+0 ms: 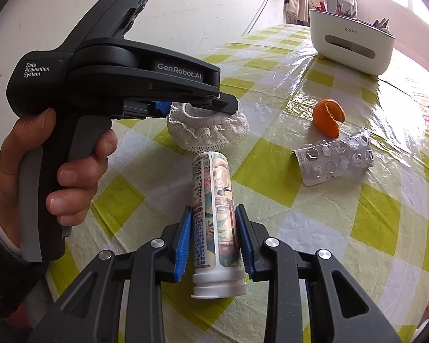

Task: Collect trash
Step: 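Grasp the white spray can with the right tool while left tool grasps the lace cap, then carry the can and cap over the cream bin and open both tools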

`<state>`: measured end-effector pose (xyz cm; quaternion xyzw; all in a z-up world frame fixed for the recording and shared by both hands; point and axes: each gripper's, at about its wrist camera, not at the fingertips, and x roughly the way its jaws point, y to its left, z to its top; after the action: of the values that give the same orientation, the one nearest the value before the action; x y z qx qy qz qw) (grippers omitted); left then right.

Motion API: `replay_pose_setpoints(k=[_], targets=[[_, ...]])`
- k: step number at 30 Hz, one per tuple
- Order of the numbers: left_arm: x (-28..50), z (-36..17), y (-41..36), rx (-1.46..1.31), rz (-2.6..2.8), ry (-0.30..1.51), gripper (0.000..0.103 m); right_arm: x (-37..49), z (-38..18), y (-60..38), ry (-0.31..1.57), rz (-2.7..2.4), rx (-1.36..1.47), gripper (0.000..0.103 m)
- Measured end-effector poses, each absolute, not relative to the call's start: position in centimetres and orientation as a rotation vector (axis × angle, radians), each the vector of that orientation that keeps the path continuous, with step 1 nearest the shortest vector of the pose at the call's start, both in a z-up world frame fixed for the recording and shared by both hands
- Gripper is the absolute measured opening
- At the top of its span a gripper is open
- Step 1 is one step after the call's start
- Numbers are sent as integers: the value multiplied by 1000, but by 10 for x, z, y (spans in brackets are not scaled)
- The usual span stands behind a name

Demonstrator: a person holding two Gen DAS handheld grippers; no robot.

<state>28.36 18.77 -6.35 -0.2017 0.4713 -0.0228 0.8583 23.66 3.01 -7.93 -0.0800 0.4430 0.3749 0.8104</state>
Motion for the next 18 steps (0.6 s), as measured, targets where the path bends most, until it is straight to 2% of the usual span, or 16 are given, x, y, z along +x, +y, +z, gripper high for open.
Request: replay_pose_setpoints(k=[9, 18], targets=[[251, -35, 184, -429, -73, 880, 45, 228, -70, 8, 921, 758, -41, 29], [218, -16, 168, -445, -131, 787, 46, 213, -47, -60, 828, 660, 195, 29]])
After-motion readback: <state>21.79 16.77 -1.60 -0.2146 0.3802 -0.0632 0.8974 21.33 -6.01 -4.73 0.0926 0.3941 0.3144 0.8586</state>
